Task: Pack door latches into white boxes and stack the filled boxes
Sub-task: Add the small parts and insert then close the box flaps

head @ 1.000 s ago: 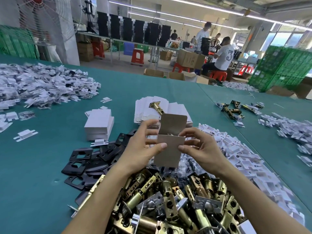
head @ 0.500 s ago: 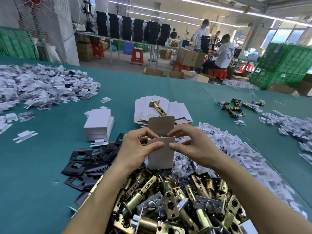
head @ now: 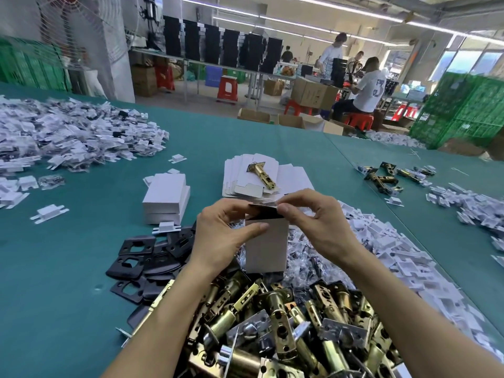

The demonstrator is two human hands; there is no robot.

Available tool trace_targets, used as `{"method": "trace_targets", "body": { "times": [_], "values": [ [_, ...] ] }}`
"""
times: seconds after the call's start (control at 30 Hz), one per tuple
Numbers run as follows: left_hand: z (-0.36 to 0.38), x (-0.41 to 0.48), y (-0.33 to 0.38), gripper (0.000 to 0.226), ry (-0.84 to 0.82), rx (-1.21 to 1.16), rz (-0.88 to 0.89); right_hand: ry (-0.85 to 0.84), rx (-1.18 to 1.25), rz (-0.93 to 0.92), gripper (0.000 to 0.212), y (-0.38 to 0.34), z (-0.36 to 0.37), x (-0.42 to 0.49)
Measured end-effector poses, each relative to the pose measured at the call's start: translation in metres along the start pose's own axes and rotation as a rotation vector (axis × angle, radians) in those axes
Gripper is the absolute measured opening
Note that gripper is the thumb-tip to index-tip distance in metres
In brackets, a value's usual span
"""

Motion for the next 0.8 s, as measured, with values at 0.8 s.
{"method": "trace_targets", "body": {
  "times": [0.8],
  "values": [
    [-0.002, 0.005, -0.001, 0.026, -0.089, -0.055, -0.070, -0.193, -0.045, 0.010, 0.025, 0.004, 0.008, 0.001]
  ]
}}
Point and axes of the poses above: each hand's wrist, its own x-axis towards the middle knuckle, its own z-axis out of the palm, y = z × x, the point moved 10 cm from there along x, towards the middle knuckle, and after that the axes turned 9 degrees about z, right-handed, at the moved point
